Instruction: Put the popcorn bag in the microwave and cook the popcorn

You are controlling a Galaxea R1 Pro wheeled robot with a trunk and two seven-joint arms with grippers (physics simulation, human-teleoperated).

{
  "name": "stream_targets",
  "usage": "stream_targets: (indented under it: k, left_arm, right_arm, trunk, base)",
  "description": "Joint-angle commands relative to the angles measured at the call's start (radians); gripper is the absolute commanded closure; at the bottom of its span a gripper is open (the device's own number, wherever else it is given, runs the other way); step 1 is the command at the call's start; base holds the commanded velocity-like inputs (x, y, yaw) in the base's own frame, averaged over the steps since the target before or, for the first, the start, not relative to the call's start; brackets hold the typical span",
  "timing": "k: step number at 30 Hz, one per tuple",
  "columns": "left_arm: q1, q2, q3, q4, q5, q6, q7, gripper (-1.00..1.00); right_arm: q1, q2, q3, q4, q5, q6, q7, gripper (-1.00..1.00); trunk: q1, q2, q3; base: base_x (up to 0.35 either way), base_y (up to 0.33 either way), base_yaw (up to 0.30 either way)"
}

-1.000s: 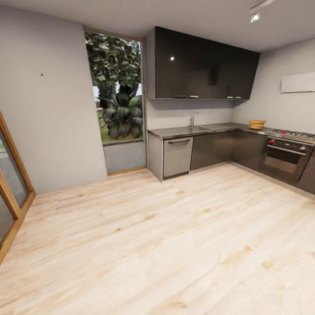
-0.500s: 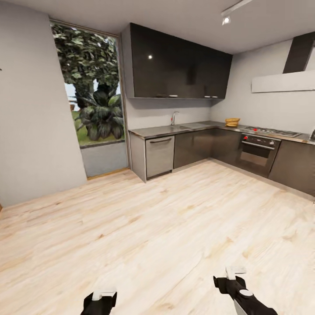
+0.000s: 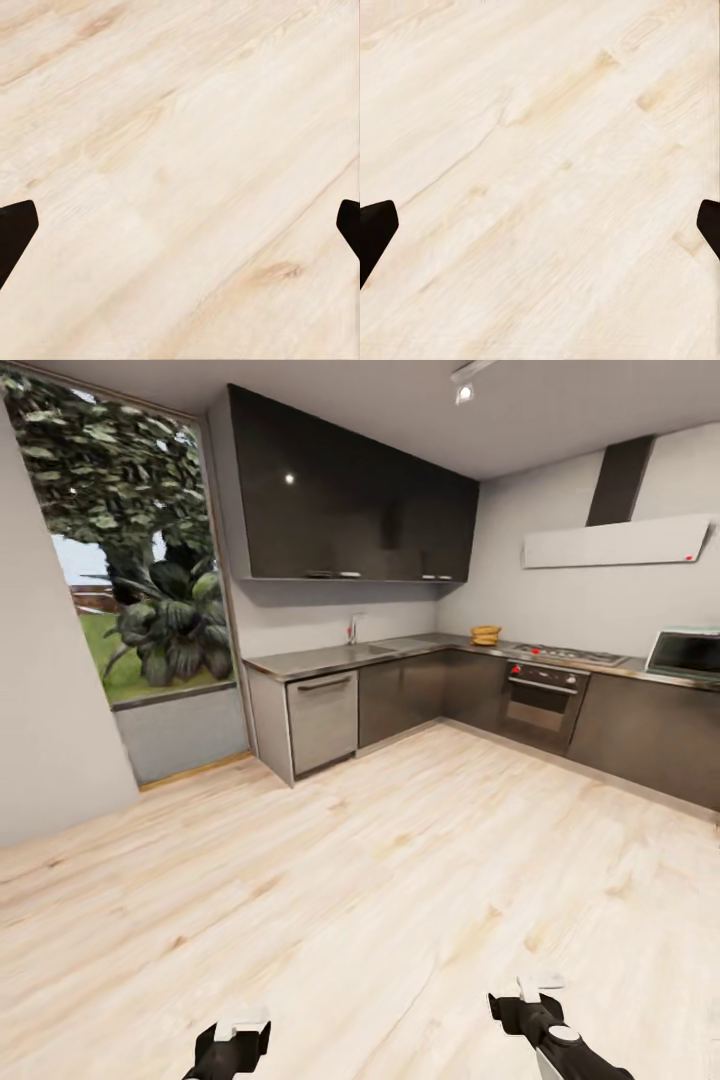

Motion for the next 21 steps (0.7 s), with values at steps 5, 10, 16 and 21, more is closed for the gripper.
stream_targets:
  k: [5, 10, 16, 21]
  left_arm:
    - [0.0, -0.013, -0.001, 0.001, 0.001, -0.004, 0.001, -1.0]
    - [0.0, -0.024, 0.001, 0.001, 0.001, -0.003, 0.001, -1.0]
    - [0.0, -0.025, 0.001, 0.001, 0.001, -0.003, 0.001, -1.0]
    - [0.0, -0.025, 0.002, 0.001, 0.001, -0.003, 0.001, -1.0]
  right_arm:
    - [-0.001, 0.001, 0.002, 0.001, -0.001, -0.004, -0.002, -1.0]
    - [-0.001, 0.0, 0.002, 0.001, -0.001, -0.004, -0.002, -1.0]
    - [-0.001, 0.001, 0.002, 0.001, -0.002, -0.029, -0.002, -1.0]
    - [-0.001, 0.002, 0.002, 0.001, -0.004, -0.034, -0.002, -1.0]
  trunk:
    - [0.001, 0.0, -0.004]
    - [0.001, 0.0, -0.008]
    - [0.001, 0.0, -0.012]
    - [0.001, 0.0, -0.015]
  base:
    - [0.342, -0.067, -0.262]
    - [0.337, -0.122, -0.263]
    - [0.335, -0.129, -0.263]
    - [0.335, -0.129, -0.263]
